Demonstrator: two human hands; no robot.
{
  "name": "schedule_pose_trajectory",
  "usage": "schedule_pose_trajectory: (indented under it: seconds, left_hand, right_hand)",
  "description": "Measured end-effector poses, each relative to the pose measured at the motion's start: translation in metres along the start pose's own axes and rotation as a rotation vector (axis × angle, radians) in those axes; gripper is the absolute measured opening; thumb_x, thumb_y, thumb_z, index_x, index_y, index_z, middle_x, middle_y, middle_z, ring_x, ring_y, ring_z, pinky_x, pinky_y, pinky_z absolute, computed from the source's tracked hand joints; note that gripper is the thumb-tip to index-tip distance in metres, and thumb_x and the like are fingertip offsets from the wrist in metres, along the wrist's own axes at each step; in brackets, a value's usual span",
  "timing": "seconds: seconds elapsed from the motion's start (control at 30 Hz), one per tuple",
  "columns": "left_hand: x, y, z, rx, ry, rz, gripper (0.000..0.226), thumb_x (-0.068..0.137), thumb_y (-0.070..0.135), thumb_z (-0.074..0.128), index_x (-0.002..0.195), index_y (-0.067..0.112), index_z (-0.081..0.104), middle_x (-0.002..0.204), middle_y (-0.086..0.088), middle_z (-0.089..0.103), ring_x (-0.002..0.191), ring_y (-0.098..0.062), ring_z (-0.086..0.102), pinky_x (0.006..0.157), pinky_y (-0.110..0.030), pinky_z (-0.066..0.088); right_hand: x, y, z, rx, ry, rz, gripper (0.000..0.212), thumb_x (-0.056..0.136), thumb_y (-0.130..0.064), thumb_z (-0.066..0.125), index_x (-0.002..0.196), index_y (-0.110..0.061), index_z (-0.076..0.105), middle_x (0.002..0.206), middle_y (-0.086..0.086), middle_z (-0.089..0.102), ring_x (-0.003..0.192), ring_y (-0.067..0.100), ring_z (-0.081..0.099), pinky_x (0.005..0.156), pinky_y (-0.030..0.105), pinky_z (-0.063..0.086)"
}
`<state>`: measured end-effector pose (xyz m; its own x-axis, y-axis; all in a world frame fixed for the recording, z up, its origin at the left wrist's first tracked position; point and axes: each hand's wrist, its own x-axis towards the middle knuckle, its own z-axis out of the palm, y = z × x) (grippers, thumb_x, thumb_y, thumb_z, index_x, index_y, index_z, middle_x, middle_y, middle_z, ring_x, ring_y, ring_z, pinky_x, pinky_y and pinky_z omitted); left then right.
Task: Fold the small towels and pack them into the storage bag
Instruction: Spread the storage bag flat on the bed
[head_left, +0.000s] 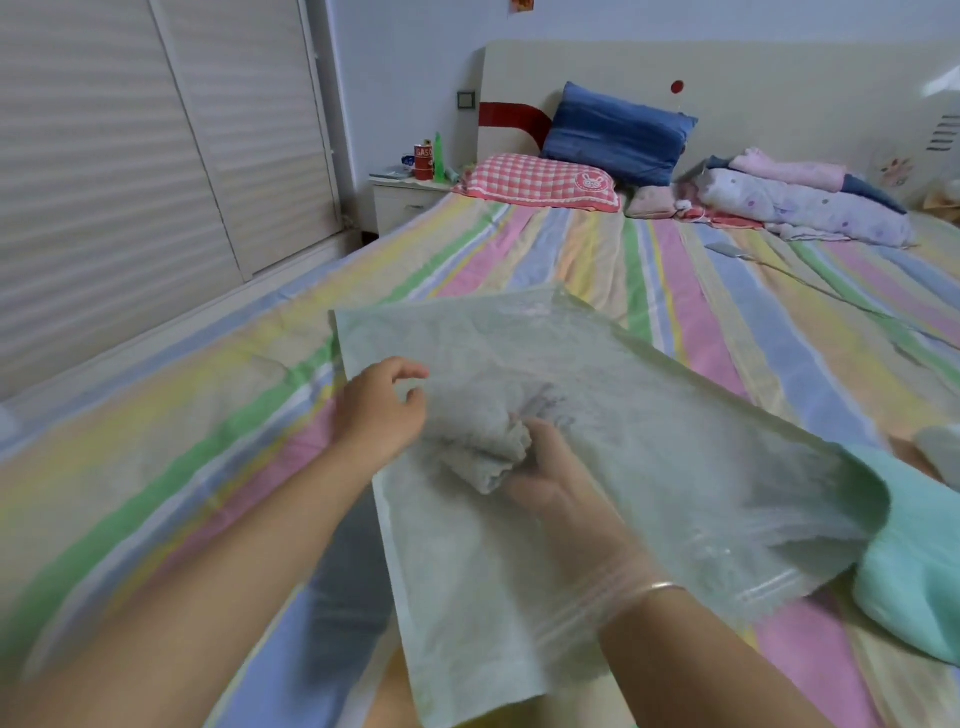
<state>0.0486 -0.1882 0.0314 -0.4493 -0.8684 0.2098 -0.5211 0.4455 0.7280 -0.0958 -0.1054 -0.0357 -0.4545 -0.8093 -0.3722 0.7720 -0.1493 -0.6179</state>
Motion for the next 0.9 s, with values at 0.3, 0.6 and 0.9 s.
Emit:
schedule_pose_trajectory:
  seconds: [0.3,0.6,0.9]
  left_hand:
    - [0.089,-0.095,0.028,0.077,0.194,-0.360,0.020,0.090,0.033,0.055,0.092,0.016,0.066,0.086,-0.001,0.068,0.089,-0.029,0.063,0.065,-0.032,0.043]
    - [0.114,-0.104,0.038,0.157,0.268,-0.246,0.019,0.086,0.031,0.062,0.103,0.034,0.057,0.082,0.017,0.061,0.092,-0.016,0.064,0.069,-0.032,0.048]
    - [0.149,-0.096,0.031,0.373,0.221,-0.210,0.038,0.091,0.033,0.056,0.128,0.027,0.050,0.129,-0.001,0.051,0.117,-0.025,0.051,0.079,-0.037,0.043]
  right_hand:
    - [0.085,0.013,0.056,0.082,-0.242,0.145,0.039,0.065,0.000,0.068,0.102,0.010,0.069,0.105,0.023,0.070,0.088,0.032,0.071,0.072,0.048,0.058]
    - [0.184,0.023,0.097,-0.175,-0.151,0.036,0.039,0.088,-0.023,0.058,0.119,-0.001,0.064,0.118,0.019,0.066,0.103,0.033,0.066,0.085,0.042,0.054]
    - [0.135,-0.014,0.047,-2.035,0.276,-0.953,0.039,0.088,-0.043,0.056,0.114,-0.015,0.059,0.116,0.010,0.060,0.112,0.032,0.056,0.085,0.035,0.045]
